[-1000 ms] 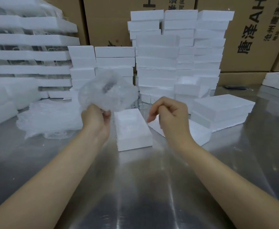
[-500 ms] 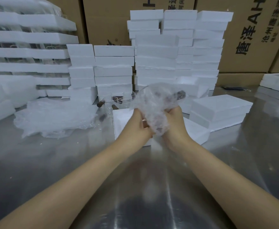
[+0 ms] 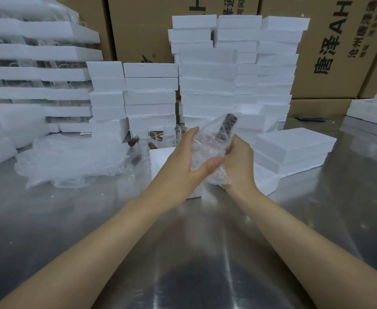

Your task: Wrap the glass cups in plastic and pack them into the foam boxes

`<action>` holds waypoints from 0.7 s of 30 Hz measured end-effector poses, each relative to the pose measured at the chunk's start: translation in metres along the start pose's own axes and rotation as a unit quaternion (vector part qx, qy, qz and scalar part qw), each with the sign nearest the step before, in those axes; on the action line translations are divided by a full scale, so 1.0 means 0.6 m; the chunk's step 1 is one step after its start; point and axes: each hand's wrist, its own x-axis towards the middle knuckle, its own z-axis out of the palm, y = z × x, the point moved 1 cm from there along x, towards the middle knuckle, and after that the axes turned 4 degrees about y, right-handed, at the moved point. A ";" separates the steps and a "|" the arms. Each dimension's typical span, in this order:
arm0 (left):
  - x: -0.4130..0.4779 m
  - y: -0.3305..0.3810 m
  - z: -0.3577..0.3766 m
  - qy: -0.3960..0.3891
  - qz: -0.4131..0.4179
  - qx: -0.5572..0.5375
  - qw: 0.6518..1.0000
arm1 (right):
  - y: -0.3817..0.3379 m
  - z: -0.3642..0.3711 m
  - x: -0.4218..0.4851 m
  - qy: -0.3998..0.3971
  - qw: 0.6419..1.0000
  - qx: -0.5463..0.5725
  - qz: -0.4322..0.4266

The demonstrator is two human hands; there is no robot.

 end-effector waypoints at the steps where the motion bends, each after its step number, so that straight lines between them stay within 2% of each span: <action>1: 0.000 -0.002 0.001 0.000 -0.002 0.002 1.000 | 0.000 0.001 -0.001 -0.002 1.000 0.009 0.004; 4: 0.004 -0.009 -0.001 0.053 0.030 0.056 0.997 | -0.001 0.006 -0.003 -0.028 0.999 0.024 0.021; 8: 0.015 -0.010 -0.017 0.127 0.047 0.034 0.990 | -0.006 0.012 -0.012 -0.089 0.992 -0.080 -0.050; 12: 0.022 -0.018 -0.047 0.218 -0.074 -0.102 0.968 | -0.015 0.025 -0.025 -0.194 0.980 -0.005 -0.040; 14: 0.025 -0.026 -0.052 0.213 -0.136 -0.170 0.952 | -0.013 0.032 -0.029 -0.214 0.975 -0.019 -0.056; 17: 0.021 -0.025 -0.040 0.183 -0.187 -0.212 0.941 | -0.001 0.037 -0.033 -0.239 0.969 -0.030 -0.053; 19: 0.016 -0.024 -0.027 0.168 -0.165 -0.201 0.951 | 0.003 0.037 -0.031 -0.255 0.965 -0.029 -0.051; 21: 0.014 -0.022 -0.020 0.142 -0.136 -0.140 0.970 | 0.007 0.031 -0.024 -0.218 0.973 -0.039 -0.068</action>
